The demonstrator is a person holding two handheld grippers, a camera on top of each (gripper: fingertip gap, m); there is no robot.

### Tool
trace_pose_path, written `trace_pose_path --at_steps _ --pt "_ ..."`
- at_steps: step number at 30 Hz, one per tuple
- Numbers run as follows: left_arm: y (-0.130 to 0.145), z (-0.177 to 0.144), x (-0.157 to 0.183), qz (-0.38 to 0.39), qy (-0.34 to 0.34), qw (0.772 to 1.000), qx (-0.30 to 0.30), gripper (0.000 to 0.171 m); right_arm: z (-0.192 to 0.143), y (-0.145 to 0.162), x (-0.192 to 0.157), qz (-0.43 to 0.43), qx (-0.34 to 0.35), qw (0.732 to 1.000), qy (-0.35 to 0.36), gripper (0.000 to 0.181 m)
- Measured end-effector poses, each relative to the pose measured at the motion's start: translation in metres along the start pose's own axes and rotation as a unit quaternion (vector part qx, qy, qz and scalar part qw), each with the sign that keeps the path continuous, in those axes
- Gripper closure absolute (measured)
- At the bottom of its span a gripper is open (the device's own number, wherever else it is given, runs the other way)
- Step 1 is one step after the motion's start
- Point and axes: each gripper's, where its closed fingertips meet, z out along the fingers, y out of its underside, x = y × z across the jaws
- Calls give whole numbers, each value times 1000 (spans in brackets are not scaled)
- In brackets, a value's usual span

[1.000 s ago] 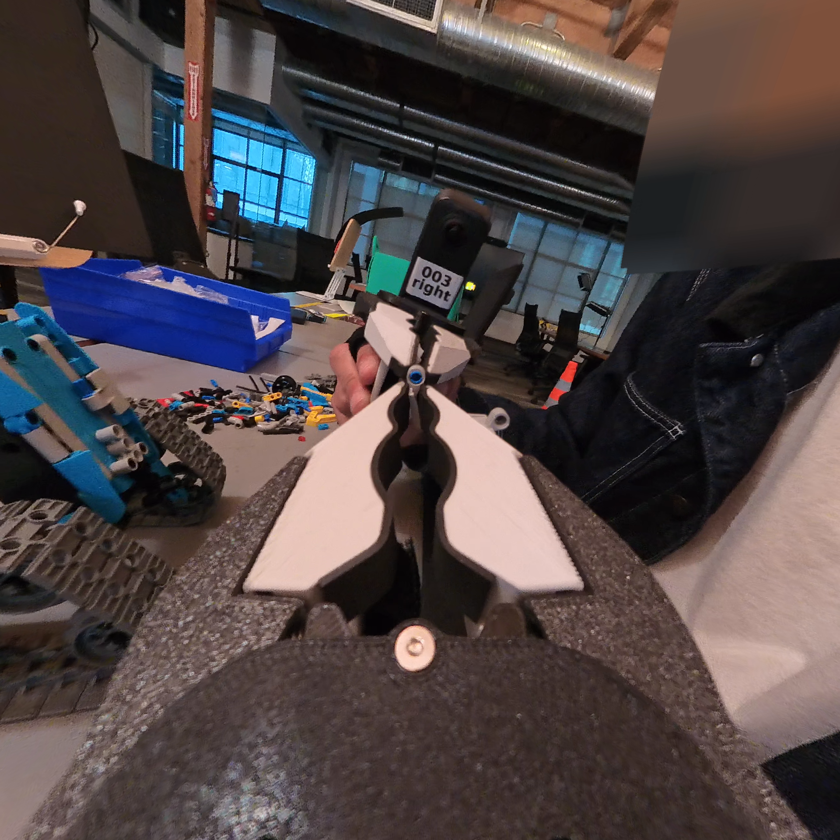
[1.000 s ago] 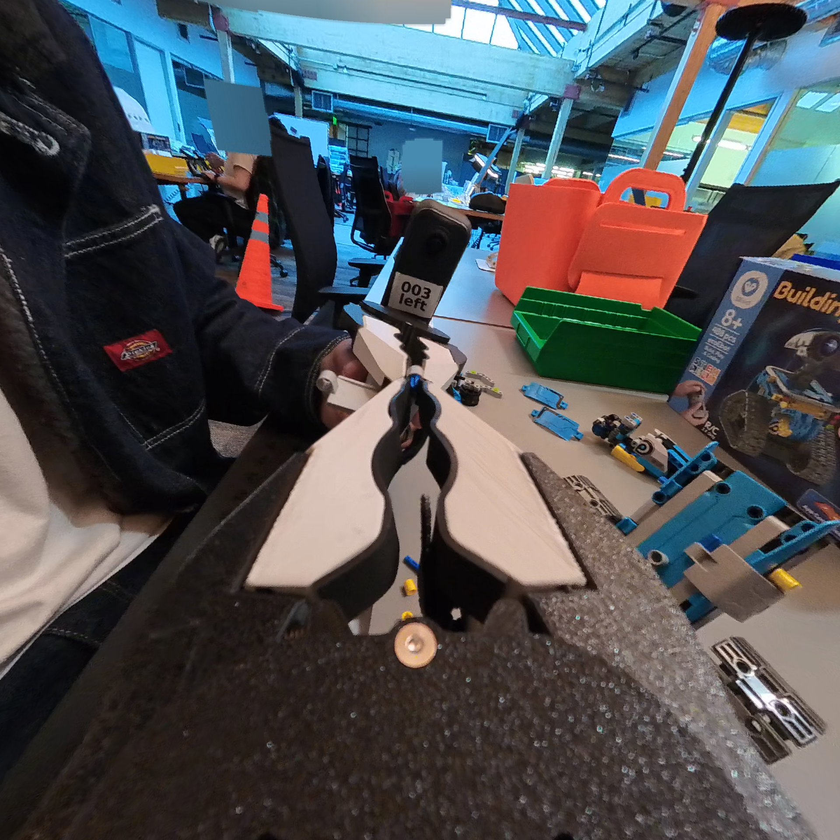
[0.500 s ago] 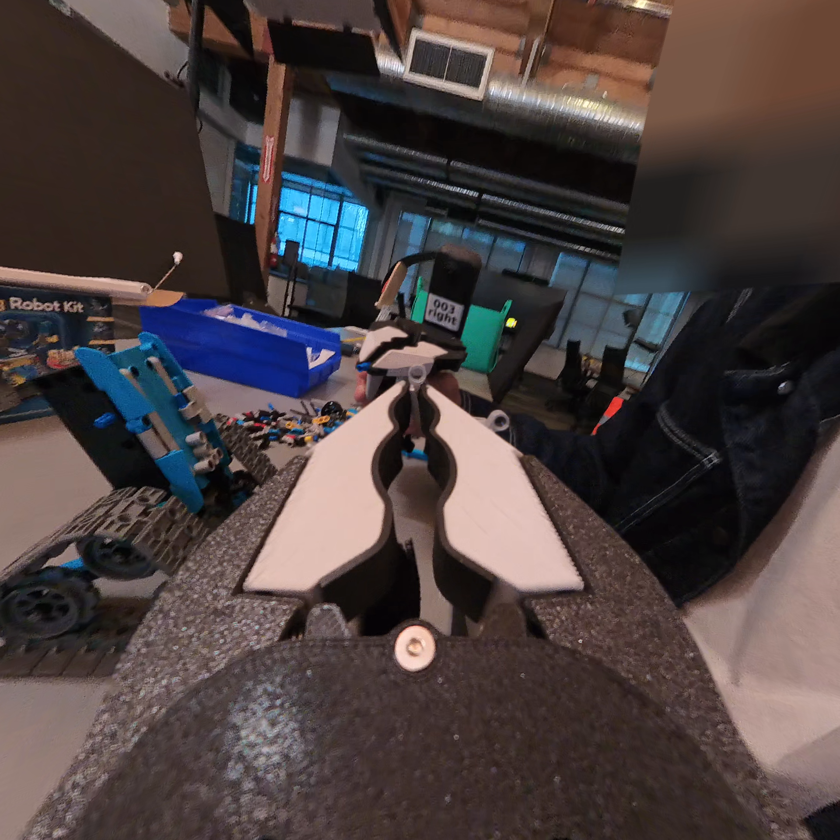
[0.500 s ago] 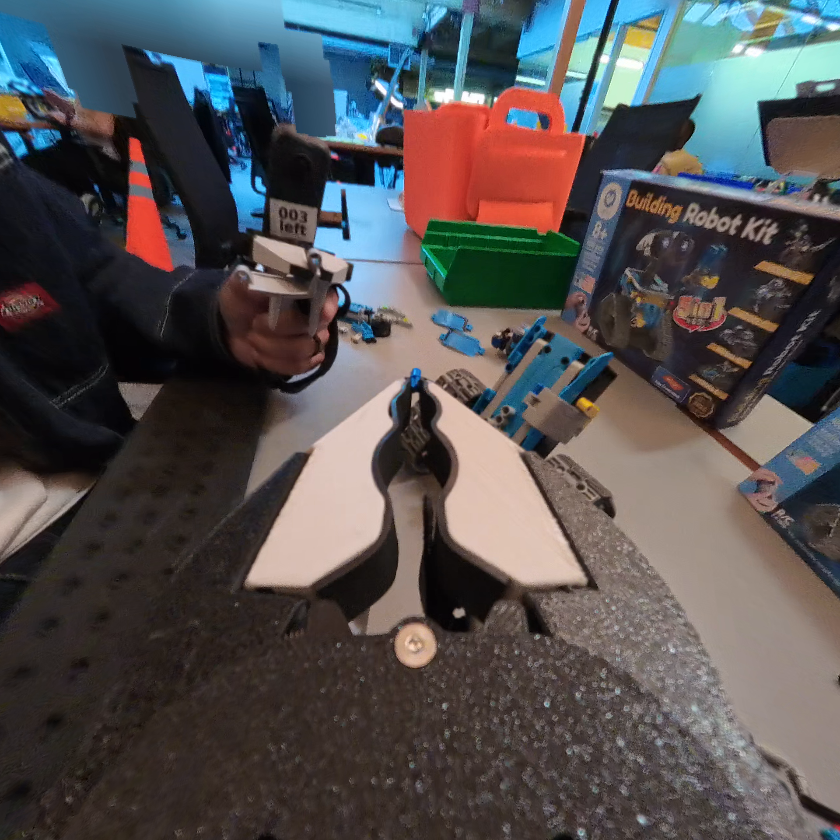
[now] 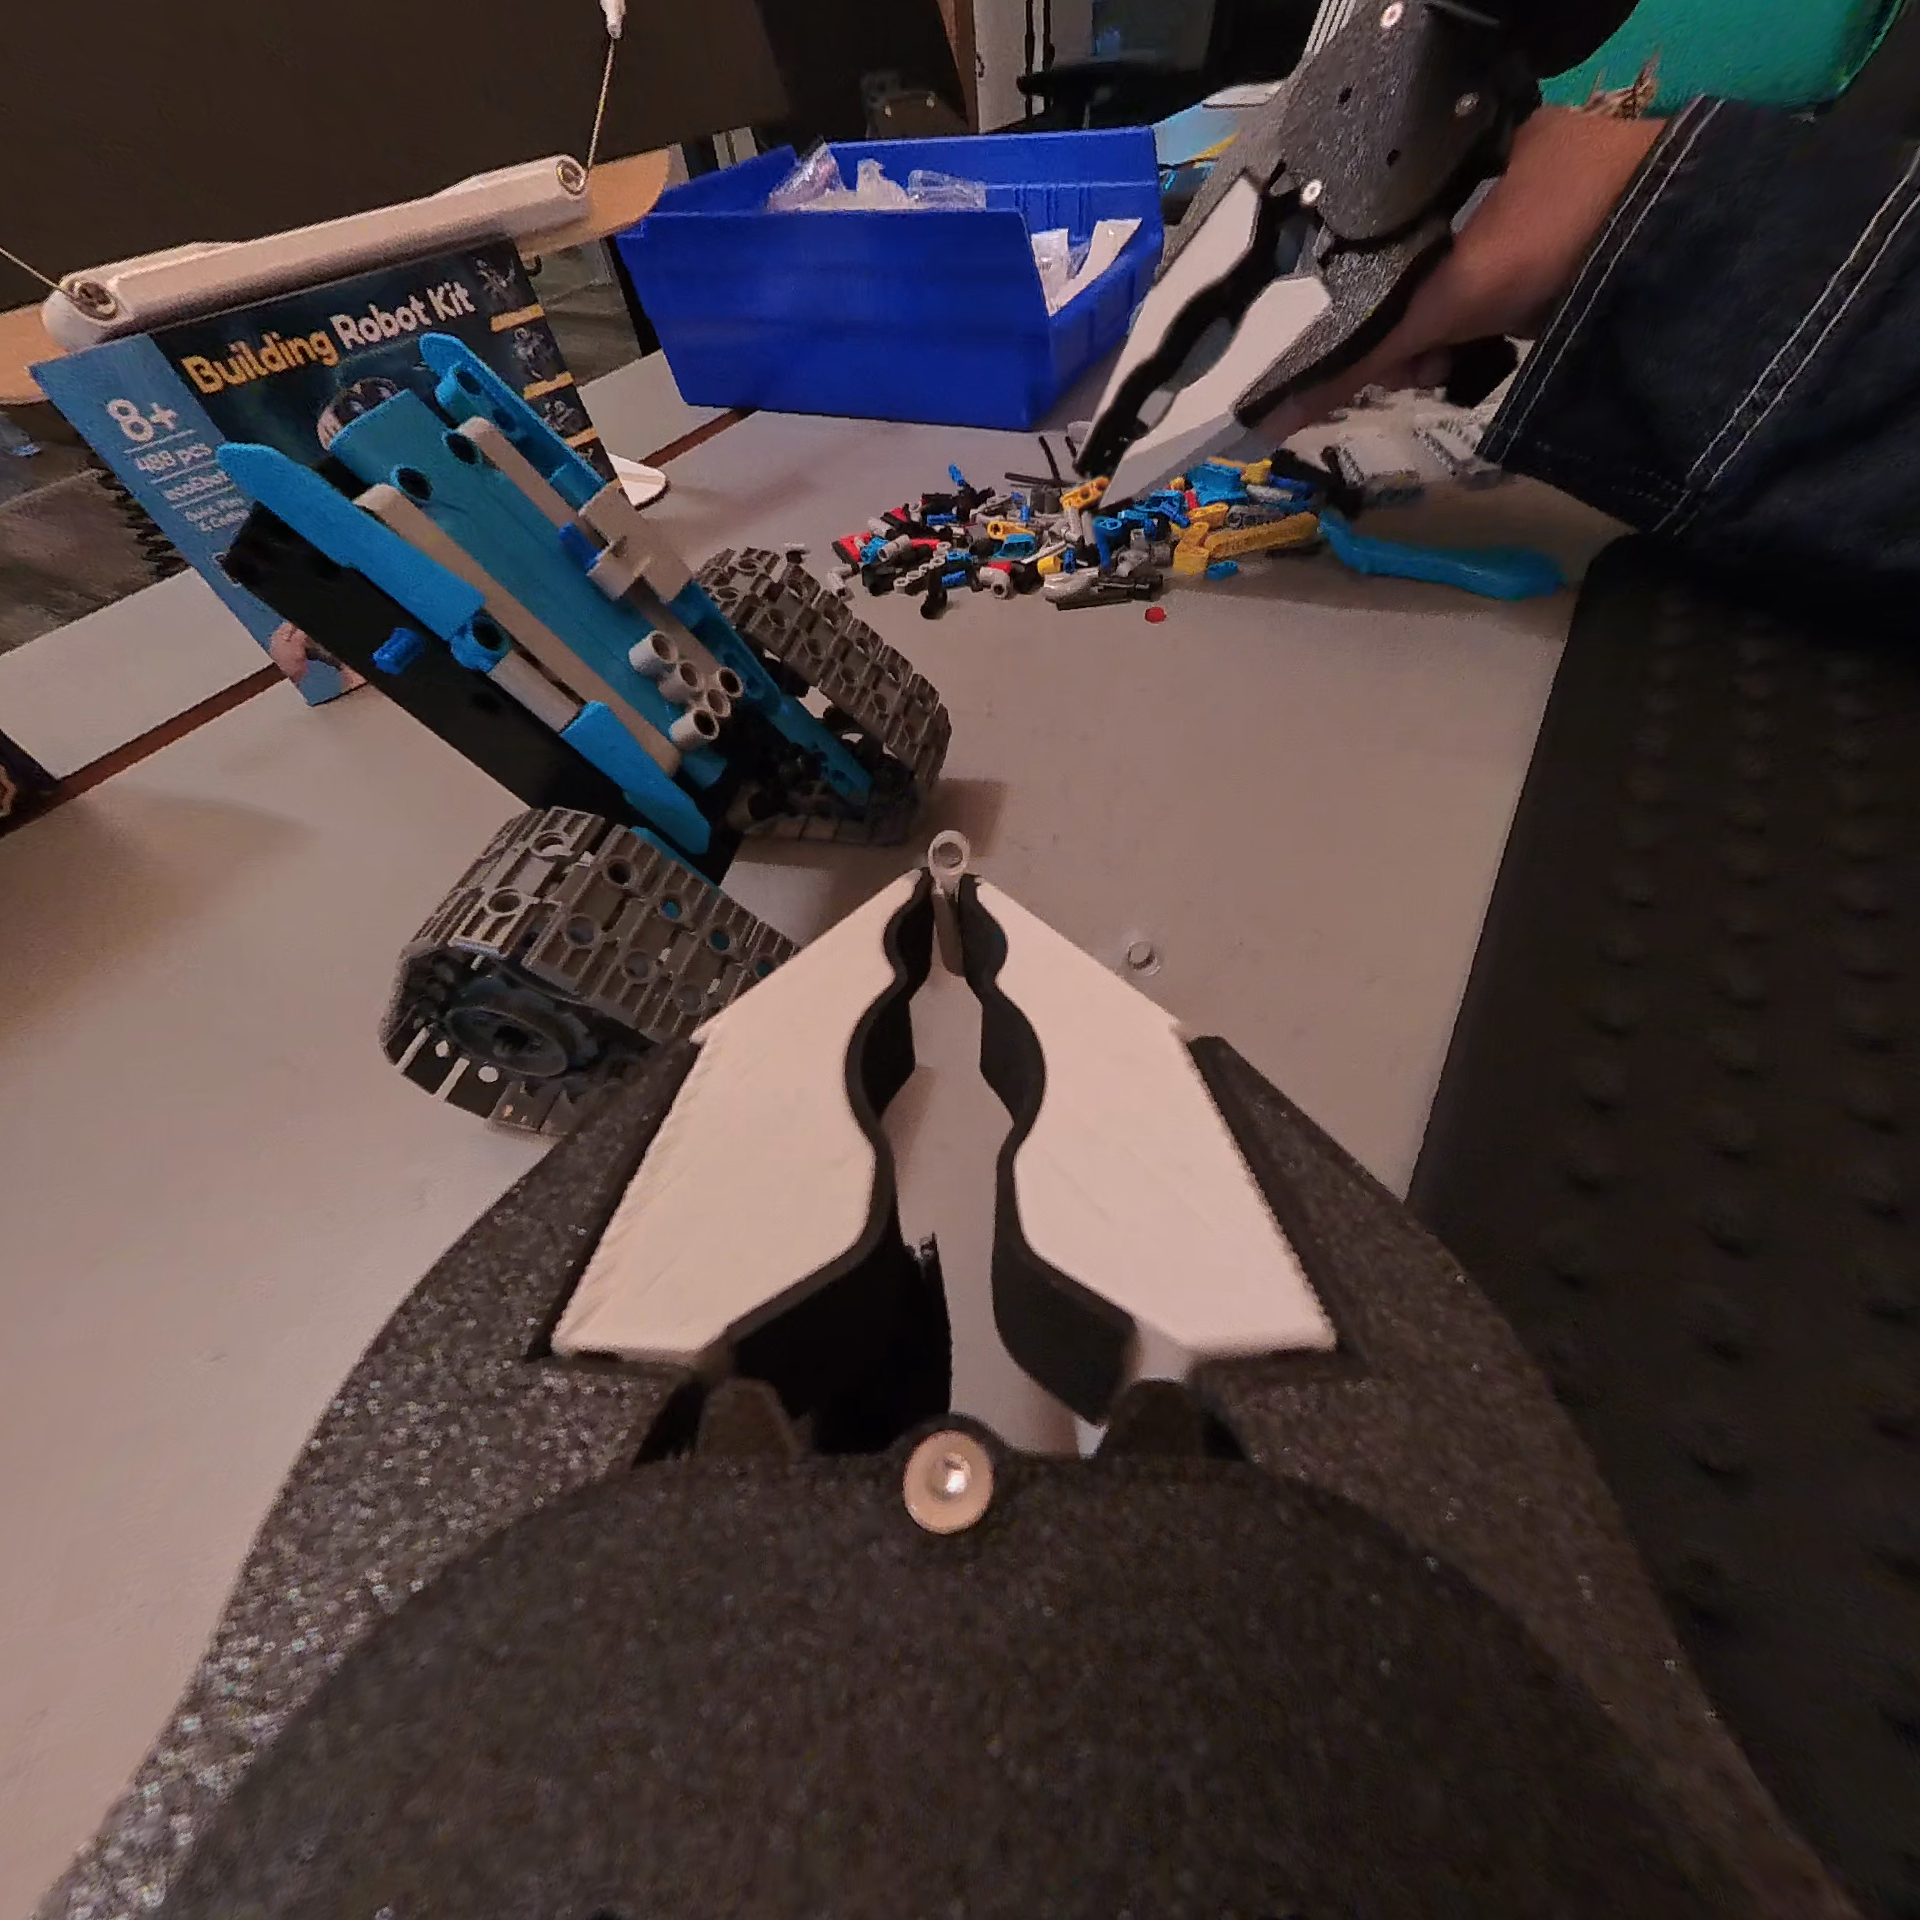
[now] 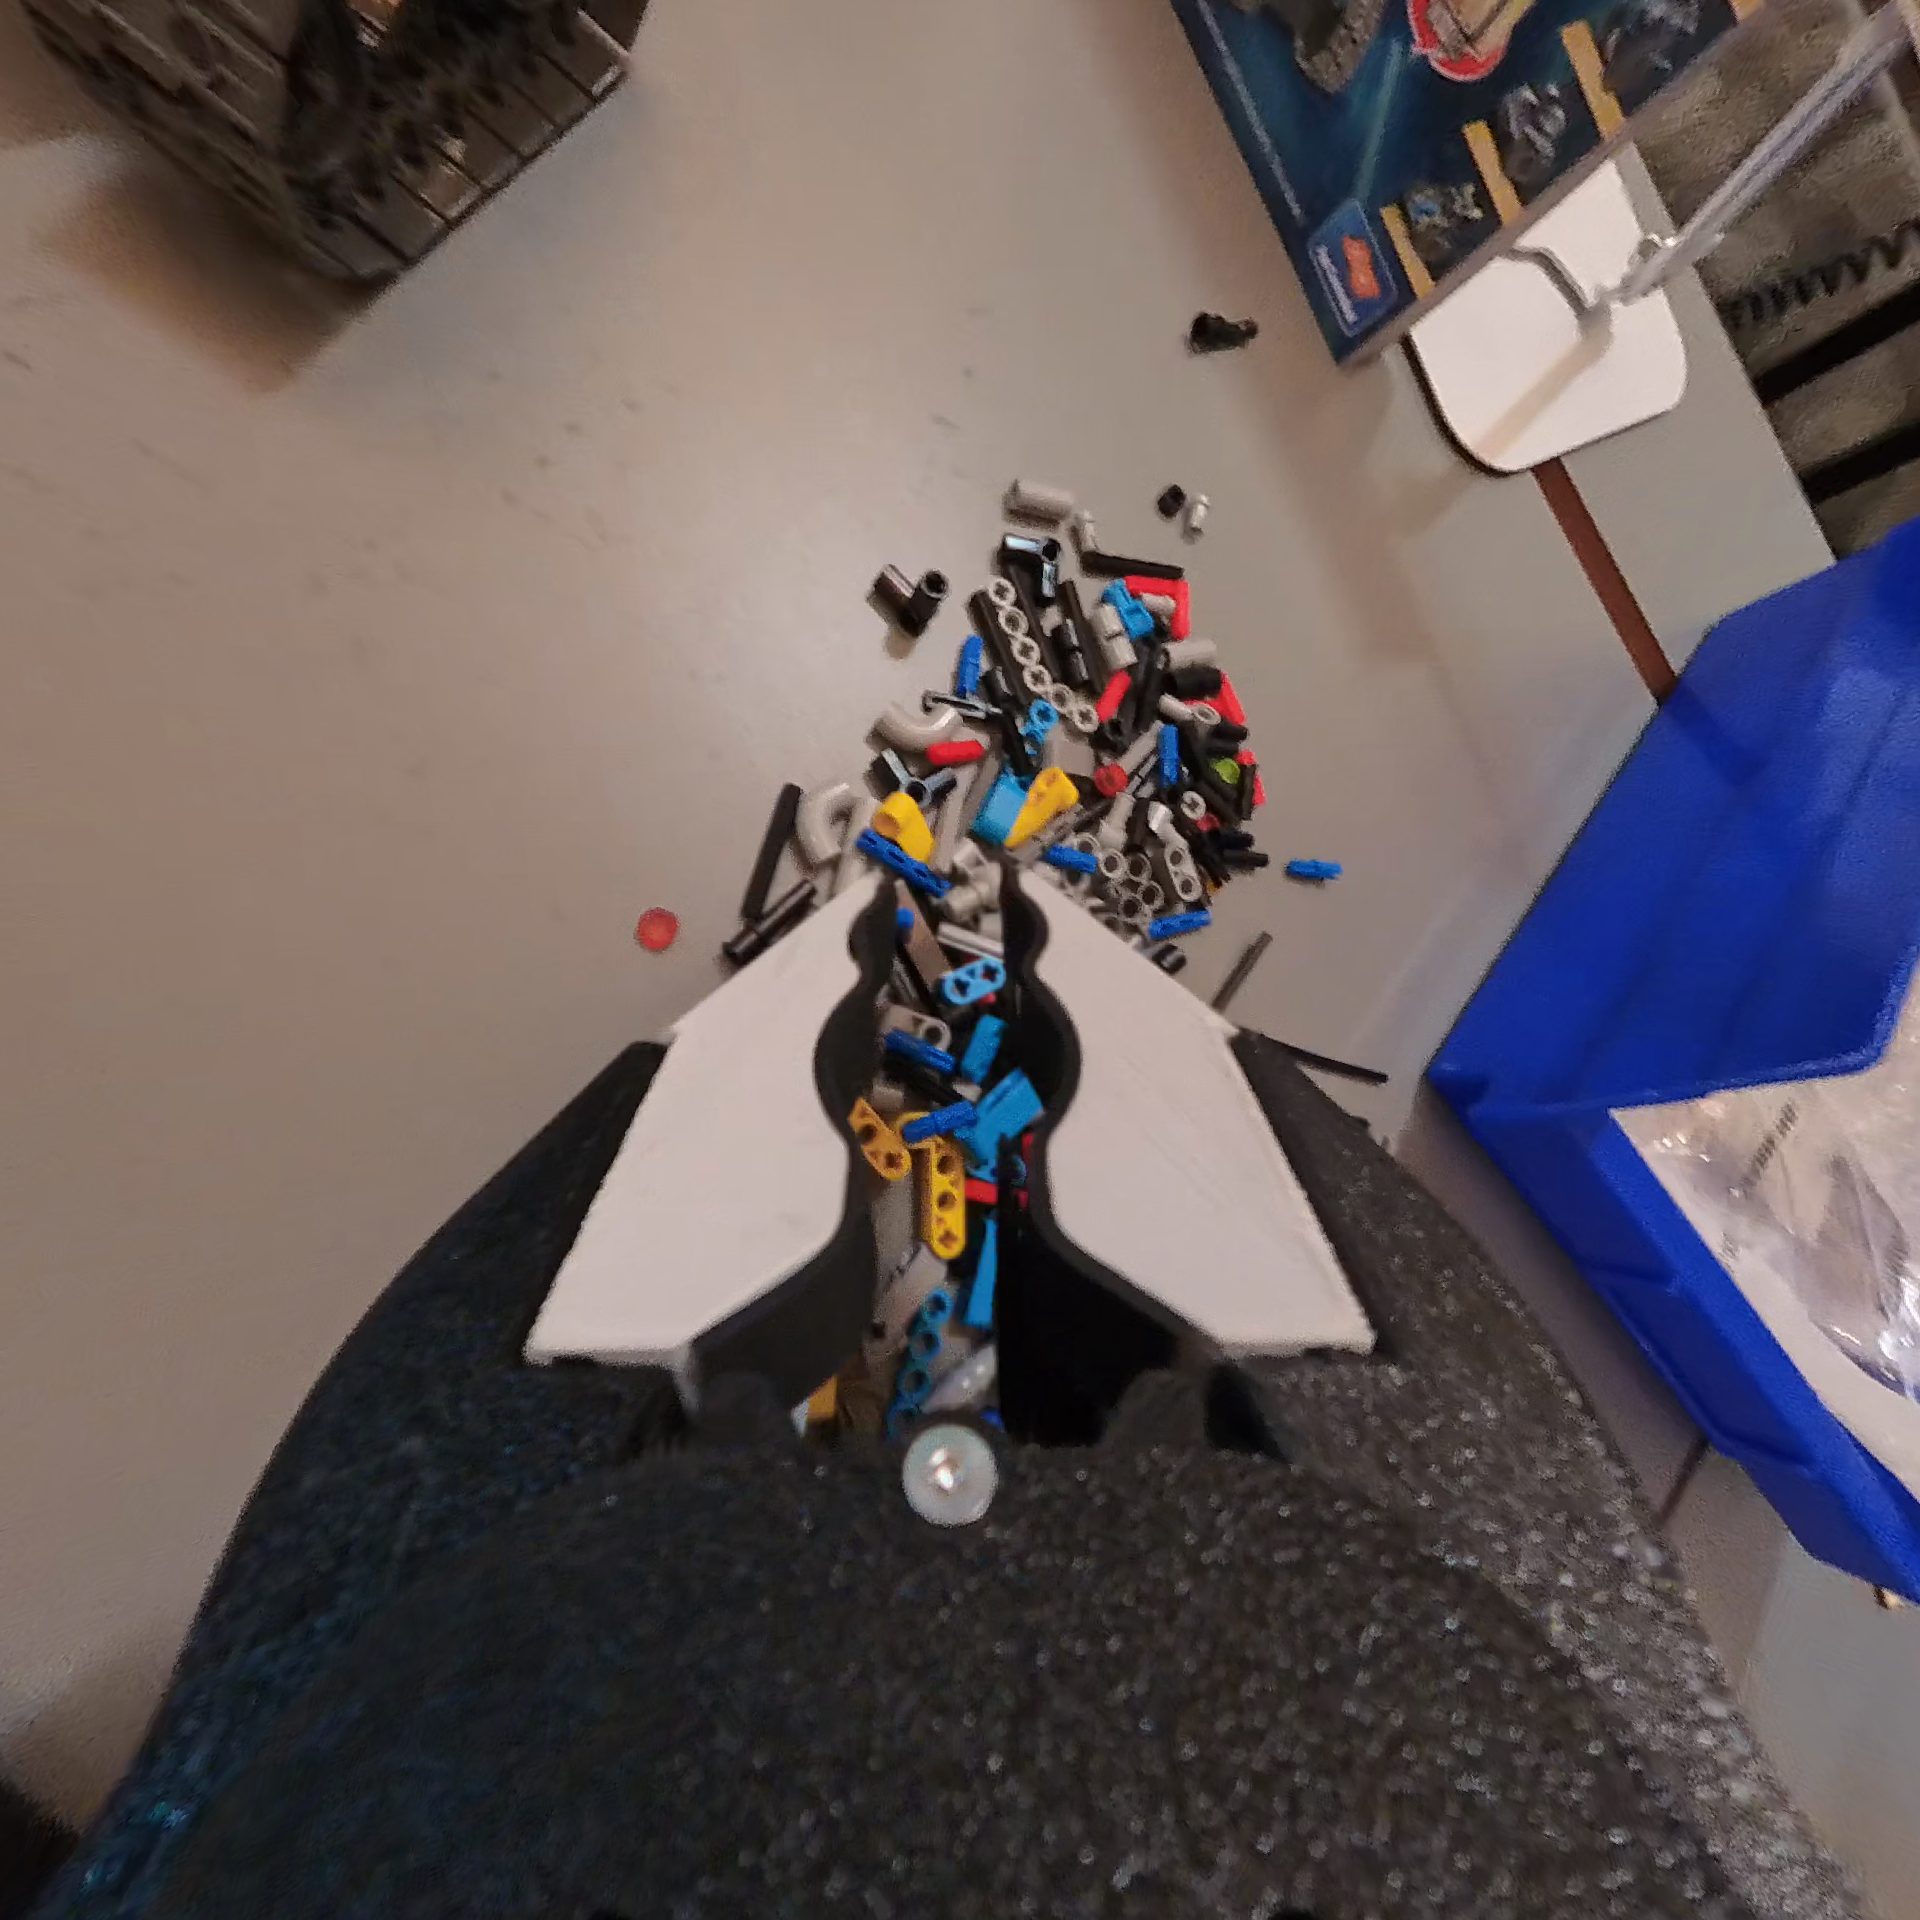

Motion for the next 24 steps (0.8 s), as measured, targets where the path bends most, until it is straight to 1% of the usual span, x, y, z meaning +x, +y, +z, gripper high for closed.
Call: trace_pose_path --at_steps 4,5,6,7,8,10,11,12,13,14,15,16,17,19,20,22,23,24 --pt "-3 -2 -6 -30 -3 999 11 168 -10 0 4 -3 -19 1000 17 156" --pt "-3 -2 -7 -37 -1 999 12 168 -13 -12 -4 -2 -7 1000 8 155" --pt "-3 -2 -7 -42 0 999 13 168 -16 -31 -21 -3 22 1000 -19 155" --pt "-3 -2 -7 -43 2 999 14 168 -18 -57 -48 -4 63 996 -60 153" --pt "-3 -2 -7 -43 2 999 14 168 -22 -85 -84 -5 110 987 -114 148" --pt "-4 -2 -7 -34 -5 999 14 168 -28 -135 -162 25 199 958 -207 127" --pt "-5 -3 -8 -28 -11 999 17 168 -26 -149 -192 46 213 950 -222 124" --pt "-7 -4 -9 -23 -16 999 21 168 -20 -157 -214 55 212 951 -218 123" --pt "-7 -4 -9 -21 -19 999 23 168 -16 -163 -232 43 210 954 -208 120" --pt "-7 -4 -9 -22 -19 999 21 168 -13 -167 -237 20 207 963 -171 119" --pt "-6 -4 -9 -26 -18 999 18 168 -16 -174 -236 -8 219 967 -131 130" --pt "-5 -4 -9 -30 -14 999 17 168 -21 -180 -238 -35 237 964 -112 143" --pt "-6 -4 -7 -36 -8 999 18 167 -22 -182 -240 -50 243 963 -104 149" --pt "-6 -4 -5 -41 1 999 17 167 -13 -176 -239 -72 214 970 -86 149" --pt "-4 -3 -4 -40 2 999 11 167 -11 -175 -236 -81 213 971 -75 152" --pt "-1 -1 2 -40 19 999 1 168 -15 -178 -231 -87 227 968 -55 163" --pt "-1 -1 4 -41 23 999 0 168 -16 -179 -229 -96 228 968 -45 167" --pt "-1 -1 3 -39 19 999 -1 168 -16 -178 -230 -109 225 967 -45 175"
